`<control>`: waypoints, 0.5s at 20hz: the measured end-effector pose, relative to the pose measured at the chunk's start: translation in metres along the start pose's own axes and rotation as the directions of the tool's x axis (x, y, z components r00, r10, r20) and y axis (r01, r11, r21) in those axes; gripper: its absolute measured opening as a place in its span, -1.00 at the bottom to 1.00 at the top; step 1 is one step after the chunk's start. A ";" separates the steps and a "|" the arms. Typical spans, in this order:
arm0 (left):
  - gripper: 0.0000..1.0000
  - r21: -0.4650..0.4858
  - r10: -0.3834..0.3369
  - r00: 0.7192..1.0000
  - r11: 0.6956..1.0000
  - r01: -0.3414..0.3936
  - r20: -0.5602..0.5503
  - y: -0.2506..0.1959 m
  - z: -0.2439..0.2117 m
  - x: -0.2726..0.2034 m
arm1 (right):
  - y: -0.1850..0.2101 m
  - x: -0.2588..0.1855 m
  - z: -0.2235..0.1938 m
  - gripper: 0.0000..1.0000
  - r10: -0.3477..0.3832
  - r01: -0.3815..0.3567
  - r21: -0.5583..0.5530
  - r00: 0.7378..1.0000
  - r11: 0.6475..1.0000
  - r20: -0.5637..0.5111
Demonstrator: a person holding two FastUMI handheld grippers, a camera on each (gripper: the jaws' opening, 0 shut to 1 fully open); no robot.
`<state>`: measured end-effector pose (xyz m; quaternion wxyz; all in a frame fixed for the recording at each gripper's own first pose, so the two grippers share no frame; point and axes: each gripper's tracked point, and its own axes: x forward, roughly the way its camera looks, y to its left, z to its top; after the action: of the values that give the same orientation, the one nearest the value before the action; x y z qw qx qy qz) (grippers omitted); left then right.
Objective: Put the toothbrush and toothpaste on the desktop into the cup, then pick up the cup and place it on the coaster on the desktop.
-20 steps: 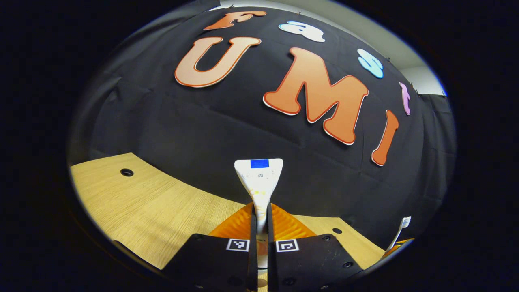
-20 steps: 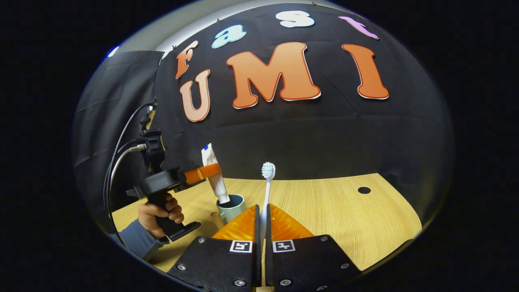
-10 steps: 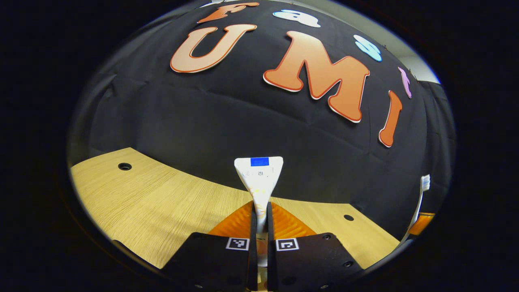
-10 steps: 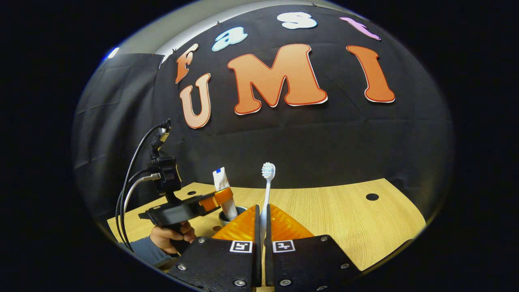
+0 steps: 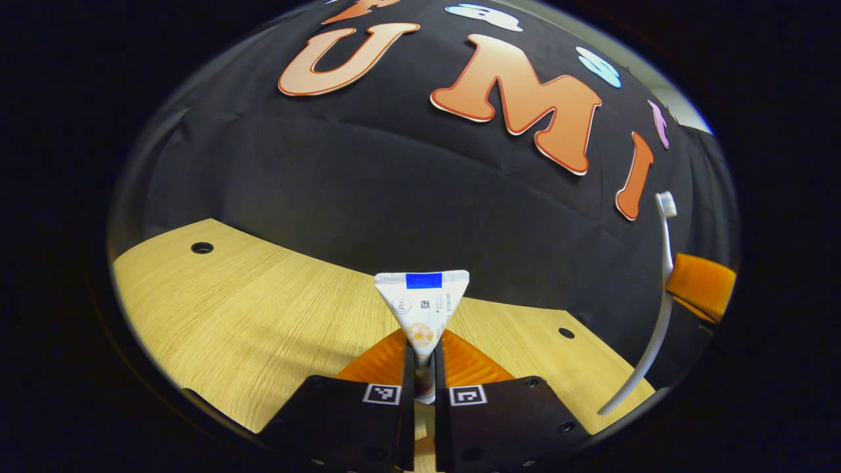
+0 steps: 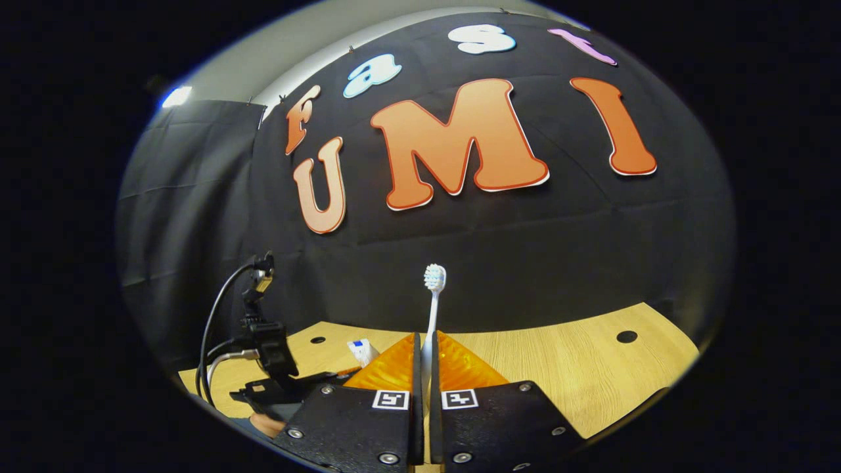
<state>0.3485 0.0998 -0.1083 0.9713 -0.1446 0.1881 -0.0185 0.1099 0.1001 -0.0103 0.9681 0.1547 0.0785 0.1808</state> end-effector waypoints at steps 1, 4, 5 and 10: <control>-0.67 0.006 -0.015 1.000 1.000 0.015 -0.008 -0.002 -0.001 -0.007 | 0.001 0.005 0.000 -0.92 0.000 0.000 0.005 1.000 1.000 0.003; -0.31 0.039 -0.035 0.999 0.999 0.034 0.019 -0.004 0.005 -0.022 | 0.008 0.016 0.005 -0.92 0.018 -0.018 0.019 1.000 1.000 0.020; -0.22 0.051 -0.036 0.999 0.998 0.034 0.031 -0.003 0.011 -0.029 | 0.012 0.018 0.007 -0.92 0.033 -0.034 0.030 0.999 0.999 0.032; 0.25 0.114 -0.022 0.993 0.993 0.009 0.115 0.012 0.035 -0.075 | 0.018 0.033 0.017 -0.92 0.055 -0.062 0.071 0.994 0.996 0.090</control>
<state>0.2914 0.1278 -0.0536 0.9870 -0.0919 0.1289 -0.0283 0.1382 0.1241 0.0082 0.9585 0.2004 0.0378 0.1991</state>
